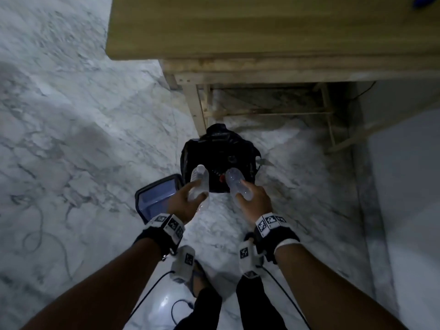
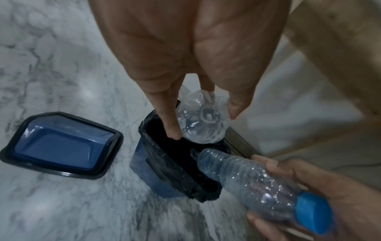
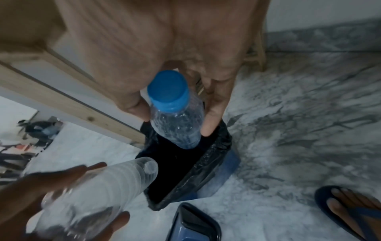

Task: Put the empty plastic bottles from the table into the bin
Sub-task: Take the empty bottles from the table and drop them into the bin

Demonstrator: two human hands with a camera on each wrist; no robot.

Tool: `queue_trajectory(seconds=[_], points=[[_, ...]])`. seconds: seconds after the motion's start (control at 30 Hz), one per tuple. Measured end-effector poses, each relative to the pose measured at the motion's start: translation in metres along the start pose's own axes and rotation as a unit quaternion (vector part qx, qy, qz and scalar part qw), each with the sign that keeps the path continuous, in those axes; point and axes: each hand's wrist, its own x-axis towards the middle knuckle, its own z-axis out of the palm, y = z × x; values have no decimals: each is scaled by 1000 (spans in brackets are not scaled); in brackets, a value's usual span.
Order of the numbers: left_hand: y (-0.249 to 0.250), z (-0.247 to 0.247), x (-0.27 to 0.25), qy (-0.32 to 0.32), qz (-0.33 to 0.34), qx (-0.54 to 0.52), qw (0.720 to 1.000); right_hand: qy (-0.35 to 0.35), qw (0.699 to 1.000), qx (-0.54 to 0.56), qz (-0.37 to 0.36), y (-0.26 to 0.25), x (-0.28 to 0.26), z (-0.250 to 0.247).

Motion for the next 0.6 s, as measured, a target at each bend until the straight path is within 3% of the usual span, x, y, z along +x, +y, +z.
queue_trajectory(seconds=[0.23,0.37,0.6], points=[[-34,52,113,55,-47,-26,997,-55,997,-54,-8,21,129,58],[-11,47,99,46,-41,-15,998,-30,998,-59,12,12,119,35],[-29,47,79,16,-44,-17,999,7,1000,-23,-5,32,81,24]])
